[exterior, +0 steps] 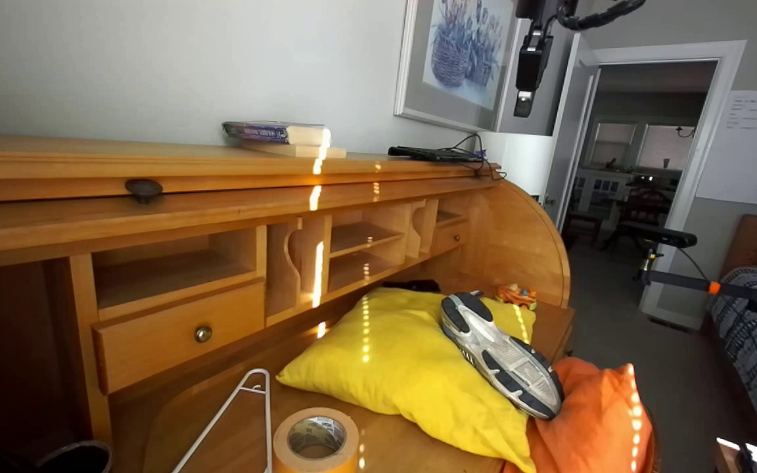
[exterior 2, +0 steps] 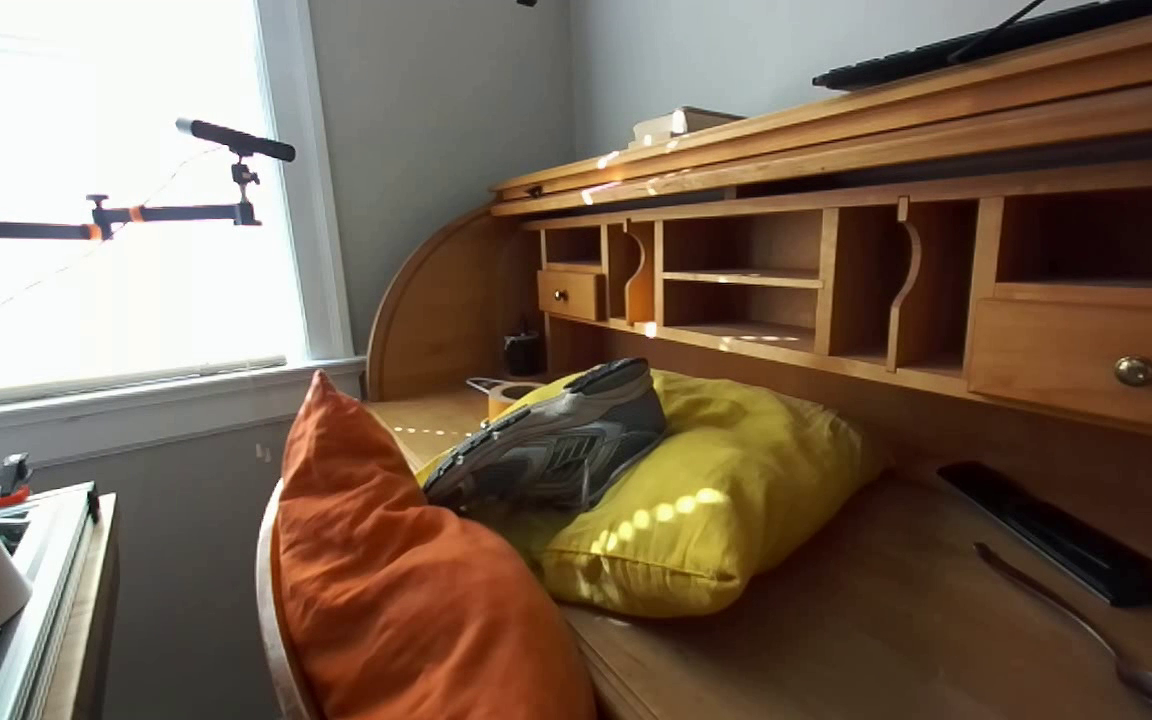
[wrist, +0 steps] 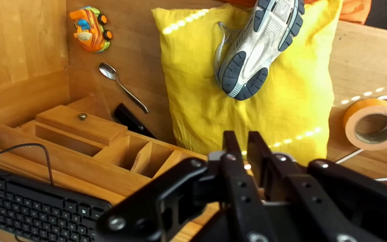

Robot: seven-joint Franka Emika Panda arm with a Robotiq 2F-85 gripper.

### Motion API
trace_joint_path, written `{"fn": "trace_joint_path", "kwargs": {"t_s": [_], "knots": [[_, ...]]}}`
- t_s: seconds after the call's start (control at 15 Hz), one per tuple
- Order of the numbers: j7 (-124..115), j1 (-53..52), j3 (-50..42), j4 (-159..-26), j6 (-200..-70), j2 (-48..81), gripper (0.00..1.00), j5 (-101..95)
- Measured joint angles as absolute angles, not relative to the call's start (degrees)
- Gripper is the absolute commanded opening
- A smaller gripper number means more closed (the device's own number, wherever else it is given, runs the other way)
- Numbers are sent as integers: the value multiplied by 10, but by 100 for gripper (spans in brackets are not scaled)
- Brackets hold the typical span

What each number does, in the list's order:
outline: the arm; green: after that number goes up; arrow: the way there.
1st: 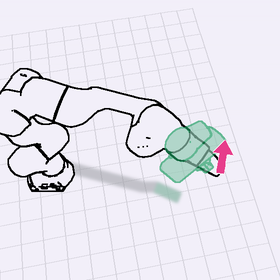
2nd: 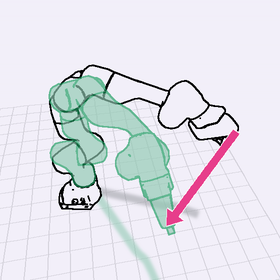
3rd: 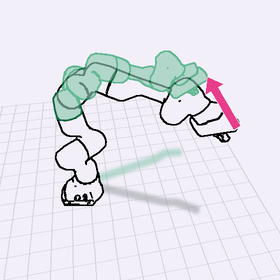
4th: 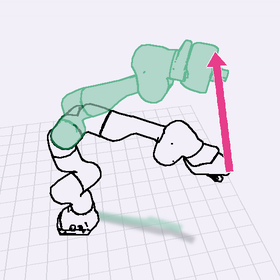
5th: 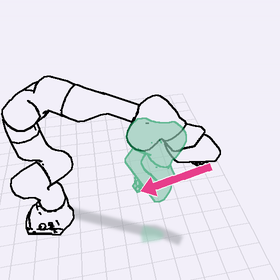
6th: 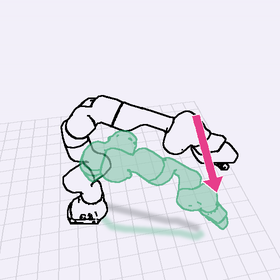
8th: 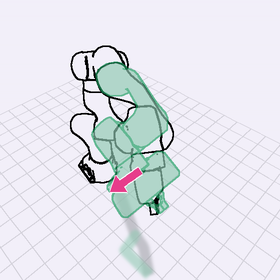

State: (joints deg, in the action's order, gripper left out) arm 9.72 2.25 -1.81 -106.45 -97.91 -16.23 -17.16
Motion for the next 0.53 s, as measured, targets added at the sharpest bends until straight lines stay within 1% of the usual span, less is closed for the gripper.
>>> {"fn": "trace_joint_path", "kwargs": {"t_s": [0.2, 0.4, 0.47, 0.53], "knots": [[58, 24, -19, -1063, -979, -164, 71, -163], [29, 25, -21, -1063, -979, -167, 95, -148], [22, 25, -22, -1063, -979, -169, 99, -142], [15, 26, -24, -1063, -979, -171, 100, -136]]}}
